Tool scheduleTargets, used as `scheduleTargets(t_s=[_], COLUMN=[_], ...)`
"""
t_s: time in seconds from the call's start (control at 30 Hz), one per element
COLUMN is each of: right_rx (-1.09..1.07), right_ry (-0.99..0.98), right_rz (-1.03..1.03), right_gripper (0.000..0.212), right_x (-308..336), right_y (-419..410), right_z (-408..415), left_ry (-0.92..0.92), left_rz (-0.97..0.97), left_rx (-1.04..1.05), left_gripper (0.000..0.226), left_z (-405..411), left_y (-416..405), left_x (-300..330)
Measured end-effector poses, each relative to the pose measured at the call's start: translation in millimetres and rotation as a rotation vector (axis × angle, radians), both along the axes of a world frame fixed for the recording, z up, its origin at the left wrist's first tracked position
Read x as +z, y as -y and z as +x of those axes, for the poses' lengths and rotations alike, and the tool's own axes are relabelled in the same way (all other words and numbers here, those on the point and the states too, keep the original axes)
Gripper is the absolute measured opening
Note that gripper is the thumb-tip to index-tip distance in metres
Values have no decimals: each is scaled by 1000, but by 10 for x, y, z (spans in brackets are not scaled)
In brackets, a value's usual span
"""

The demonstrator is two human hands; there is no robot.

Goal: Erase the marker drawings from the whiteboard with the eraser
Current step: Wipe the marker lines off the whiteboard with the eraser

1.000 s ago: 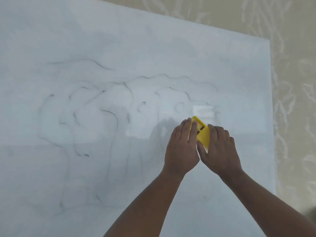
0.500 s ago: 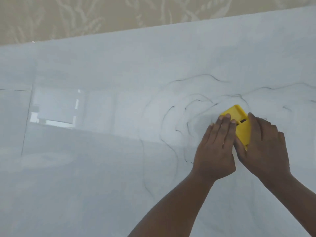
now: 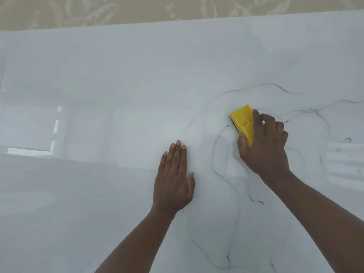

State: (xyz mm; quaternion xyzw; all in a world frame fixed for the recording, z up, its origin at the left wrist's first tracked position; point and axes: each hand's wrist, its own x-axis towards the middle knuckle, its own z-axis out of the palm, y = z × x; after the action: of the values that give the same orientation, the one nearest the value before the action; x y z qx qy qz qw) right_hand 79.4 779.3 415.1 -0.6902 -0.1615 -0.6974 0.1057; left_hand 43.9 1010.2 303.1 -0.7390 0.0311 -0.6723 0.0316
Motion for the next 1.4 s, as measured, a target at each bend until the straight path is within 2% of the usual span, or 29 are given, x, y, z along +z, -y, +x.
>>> scheduleTargets(t_s=[0.1, 0.23, 0.47, 0.63, 0.73, 0.9, 1.07, 1.17, 1.23, 1.4], right_rx=[13, 0, 103, 152, 126, 139, 79, 125, 141, 231], right_ry=[37, 71, 150, 165, 178, 123, 58, 52, 84, 169], right_rz=[75, 80, -164, -388, -408, -71, 389, 493, 415, 51], right_gripper=[62, 60, 56, 55, 54, 56, 60, 64, 63, 59], right_x=[52, 65, -191, -624, -429, 365, 781, 865, 861, 521], right_y=[-272, -611, -1192, -1125, -1090, -953, -188, 9, -78, -663], right_z=[33, 21, -125, -126, -139, -184, -30, 17, 20, -57], left_ry=[-10, -36, -55, -51, -44, -68, -68, -72, -68, -65], left_rz=[-51, -65, -41, -33, -33, -37, -47, -54, -56, -41], left_rx=[13, -26, -42, -58, -67, -45, -36, -37, -42, -72], left_gripper=[71, 75, 76, 84, 91, 79, 69, 68, 68, 70], left_z=[56, 125, 89, 98, 111, 101, 85, 93, 92, 75], left_y=[-415, -489, -523, -588, -599, -596, -583, -579, -580, -601], left_x=[-57, -63, -84, -171, -200, -188, -184, -178, -179, -194])
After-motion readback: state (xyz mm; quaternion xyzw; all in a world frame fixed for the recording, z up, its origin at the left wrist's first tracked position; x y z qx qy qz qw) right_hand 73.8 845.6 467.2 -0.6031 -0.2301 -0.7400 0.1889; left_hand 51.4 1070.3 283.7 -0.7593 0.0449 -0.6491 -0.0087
